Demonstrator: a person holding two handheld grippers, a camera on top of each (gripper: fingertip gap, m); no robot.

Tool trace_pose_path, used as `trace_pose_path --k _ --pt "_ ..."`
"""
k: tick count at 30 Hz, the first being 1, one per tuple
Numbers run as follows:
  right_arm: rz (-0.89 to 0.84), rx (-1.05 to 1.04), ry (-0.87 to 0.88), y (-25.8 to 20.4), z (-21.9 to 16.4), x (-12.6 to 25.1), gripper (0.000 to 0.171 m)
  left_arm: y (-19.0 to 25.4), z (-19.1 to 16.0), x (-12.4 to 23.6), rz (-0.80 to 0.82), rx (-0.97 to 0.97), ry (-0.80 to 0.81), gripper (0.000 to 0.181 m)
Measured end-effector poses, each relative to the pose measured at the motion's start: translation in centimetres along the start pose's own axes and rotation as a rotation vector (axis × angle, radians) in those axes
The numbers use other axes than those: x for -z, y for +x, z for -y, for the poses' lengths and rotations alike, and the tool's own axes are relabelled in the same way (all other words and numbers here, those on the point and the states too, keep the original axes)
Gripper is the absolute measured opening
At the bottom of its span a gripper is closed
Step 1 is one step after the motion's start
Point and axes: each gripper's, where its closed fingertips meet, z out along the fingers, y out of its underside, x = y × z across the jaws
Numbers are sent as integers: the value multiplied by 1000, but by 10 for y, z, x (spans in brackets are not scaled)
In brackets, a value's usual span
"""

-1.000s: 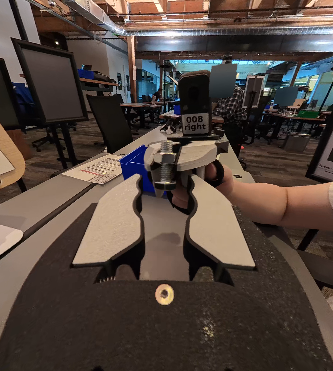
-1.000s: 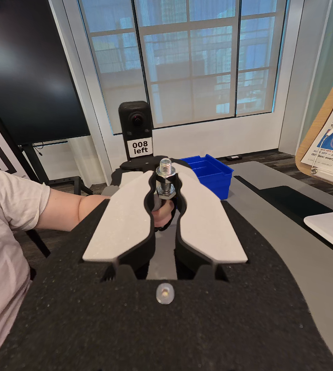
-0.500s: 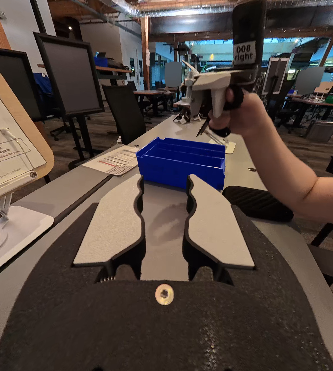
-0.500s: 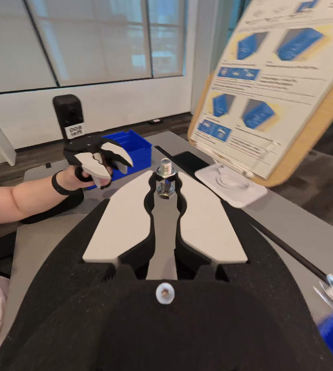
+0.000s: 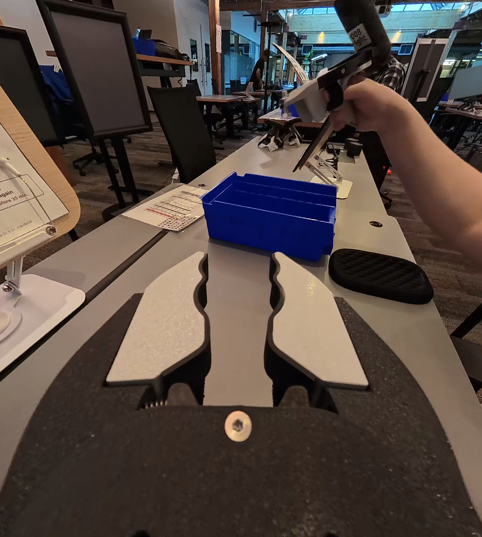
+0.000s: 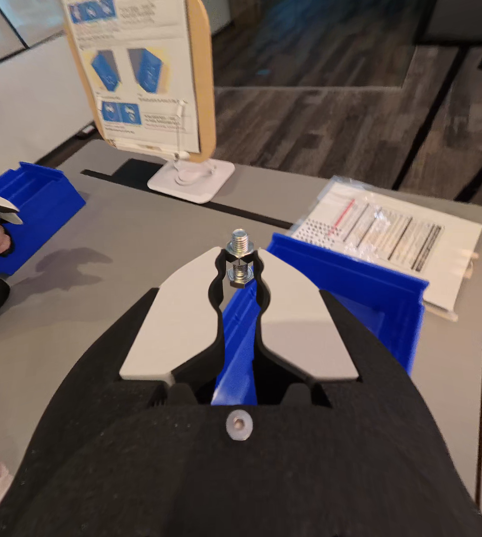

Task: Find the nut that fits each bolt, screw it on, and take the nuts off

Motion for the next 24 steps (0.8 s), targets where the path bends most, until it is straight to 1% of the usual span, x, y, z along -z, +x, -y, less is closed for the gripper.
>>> trace_pose_path --k 5,10,15,18,21,24 --pt "-104 -83 -235 44 -42 -9 17 0 -1 0 -5 7 -10 39" --pt "-196 -157 -503 78 -99 -35 17 3 -5 -3 -15 9 -29 39" --pt "-178 -245 -717 85 -146 -75 18 3 -13 -8 -20 17 -59 39" --pt "-222 -246 -838 93 -165 -95 18 1 -16 -9 -18 27 -66 39" --pt "-270 -241 -961 101 -182 -104 18 -1 -19 -10 -20 41 -71 39" --pt "-296 -236 -1068 106 -196 -105 17 -4 -23 -11 -18 48 -81 39"
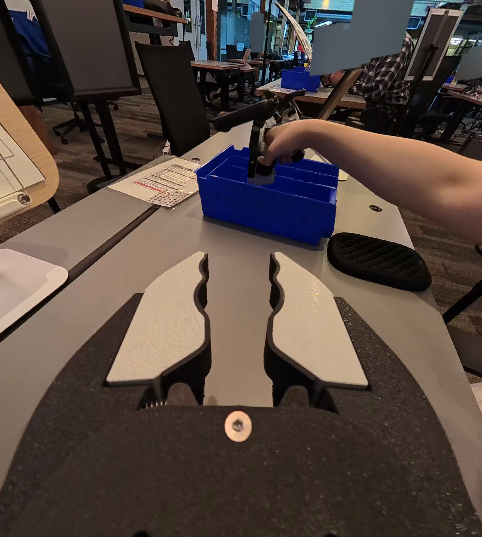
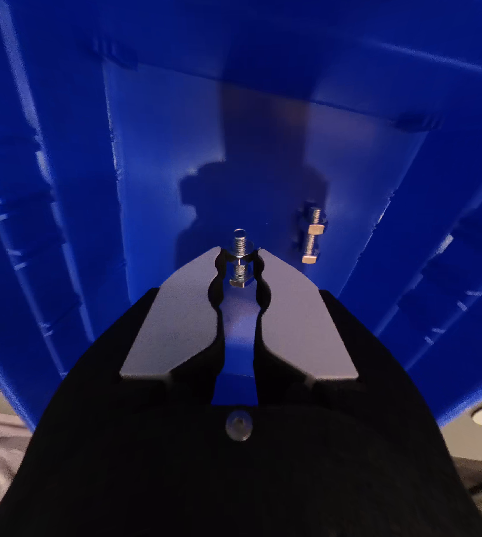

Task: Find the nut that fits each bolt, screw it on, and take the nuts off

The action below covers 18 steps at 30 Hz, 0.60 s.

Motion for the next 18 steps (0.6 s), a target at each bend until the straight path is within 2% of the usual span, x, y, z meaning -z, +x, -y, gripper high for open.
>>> trace_pose_path --k 12,18 --pt "-27 -39 -69 14 -1 -21 18 -4 -7 -3 -2 15 -16 39" --pt "-57 -1 -24 19 7 -23 18 -3 -8 -5 -4 15 -18 39"
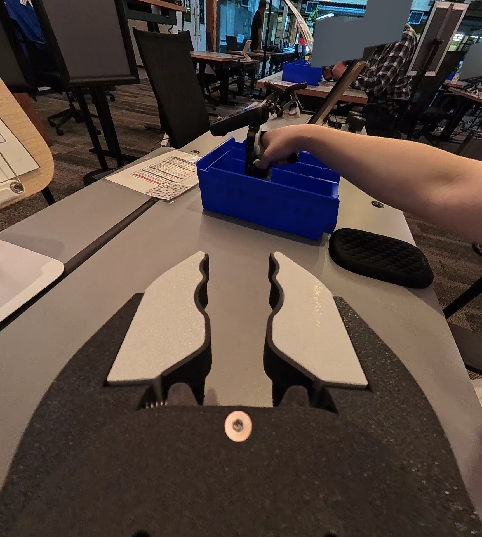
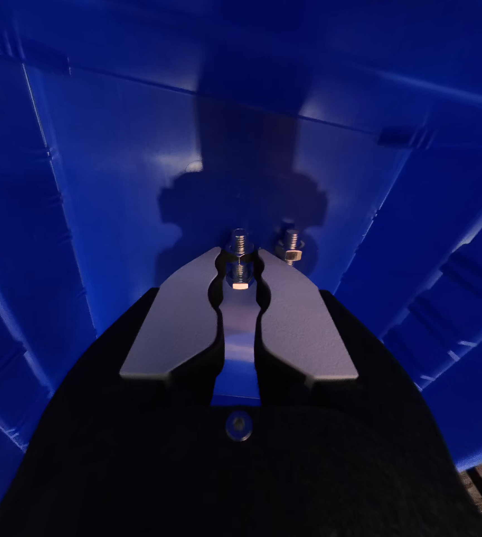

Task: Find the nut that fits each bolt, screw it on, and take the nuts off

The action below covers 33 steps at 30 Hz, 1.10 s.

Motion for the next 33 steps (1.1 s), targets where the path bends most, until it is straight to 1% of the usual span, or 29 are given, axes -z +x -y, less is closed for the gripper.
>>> trace_pose_path --k 2,4,6,8,10,13,14,16,18,19,20,22,24,27,29,31,33 --pt "3 21 16 -1 0 3 18 1 -1 -1 -6 4 -2 39" --pt "10 34 69 -3 4 13 24 -2 -1 0 8 10 -7 38" --pt "10 42 146 -5 8 34 25 -6 1 2 27 25 0 37" --pt "6 62 254 -10 12 68 25 -8 5 6 23 41 25 37" --pt "19 90 407 -23 15 113 25 -10 9 9 29 41 42 37" --pt "64 173 717 -58 15 191 27 -12 13 13 40 34 54 37" --pt "101 210 834 -76 13 216 30 -13 14 14 42 33 57 37" --pt "218 295 1040 -117 0 258 31 -14 16 16 47 31 61 37" --pt "347 395 1222 -161 -17 288 35 -16 19 19 55 29 69 37" --pt "405 446 1295 -180 -25 298 42 -17 20 21 61 28 75 37" --pt "446 474 1344 -196 -31 304 45 -18 22 23 69 28 82 37" --pt "487 517 1398 -218 -35 308 45 -22 27 29 93 27 106 35" --pt "498 558 1441 -233 -33 311 39 -24 32 35 107 29 122 35" --pt "435 594 1494 -244 -25 307 39 -31 36 45 146 20 110 35" --pt "377 616 1480 -247 -20 296 37 -39 40 58 209 -10 83 35" --pt "322 630 1434 -248 -14 284 37 -49 48 82 310 -54 37 35" --pt "293 649 1401 -250 -9 275 37 -58 63 124 442 -104 12 23"
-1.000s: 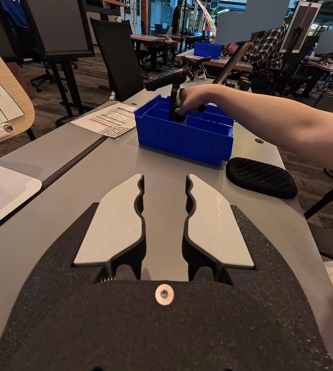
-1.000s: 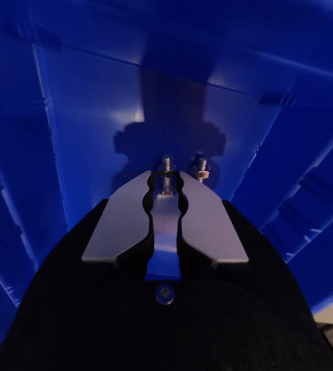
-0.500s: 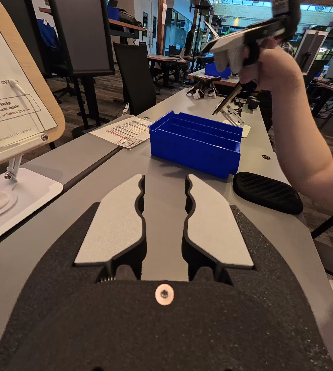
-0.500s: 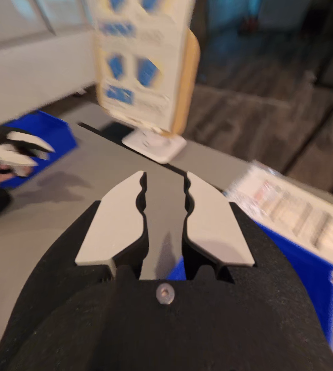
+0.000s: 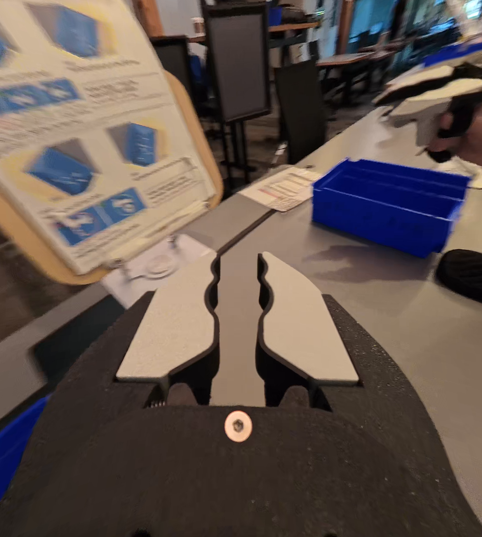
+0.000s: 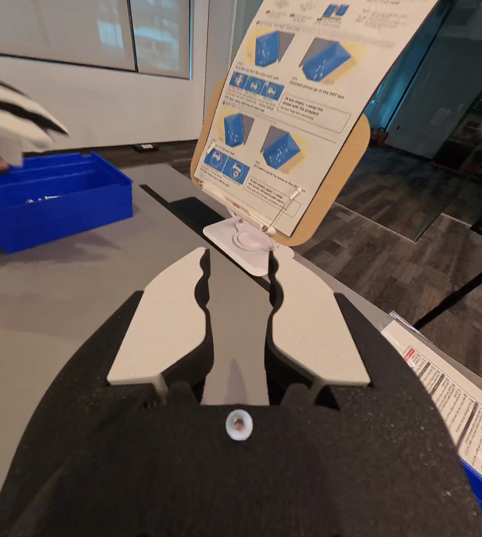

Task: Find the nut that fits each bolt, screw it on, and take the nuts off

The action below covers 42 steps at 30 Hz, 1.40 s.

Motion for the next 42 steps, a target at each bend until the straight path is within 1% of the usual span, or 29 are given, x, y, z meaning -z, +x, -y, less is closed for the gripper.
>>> trace_pose_path --k 2,4,6,7,9,12,15,19,23,25,28,31,37,42 --pt "8 -1 -15 -1 -5 -5 37 -30 5 41 135 -23 -43 20" --pt "15 -10 -36 -2 -10 -10 37 -63 -9 83 295 -25 -167 20" --pt "12 -15 -53 0 -15 -12 37 -90 -38 121 417 -5 -329 19" --pt "14 -19 -58 0 -17 -13 37 -99 -56 136 447 30 -407 14" --pt "17 -31 -68 0 -20 -14 37 -111 -95 156 455 149 -559 5" --pt "14 -44 -80 1 -25 -15 37 -134 -150 175 497 330 -752 1" --pt "10 -47 -96 2 -29 -16 37 -155 -192 182 566 457 -879 0" --pt "-3 -43 -113 6 -33 -13 37 -162 -236 186 615 670 -994 0" --pt "3 -58 -111 9 -35 -11 37 -168 -269 189 626 759 -1069 0" --pt "0 -58 -116 11 -36 -11 37 -167 -278 192 623 803 -1094 0" --pt "1 -63 -122 13 -38 -10 37 -169 -277 193 626 806 -1073 0" --pt "2 -68 -126 15 -40 -11 37 -168 -278 195 628 810 -1085 0" --pt "10 -69 -135 16 -42 -10 37 -158 -287 207 649 796 -1230 0" --pt "3 -66 -153 18 -47 -11 37 -159 -272 197 611 710 -1172 0"
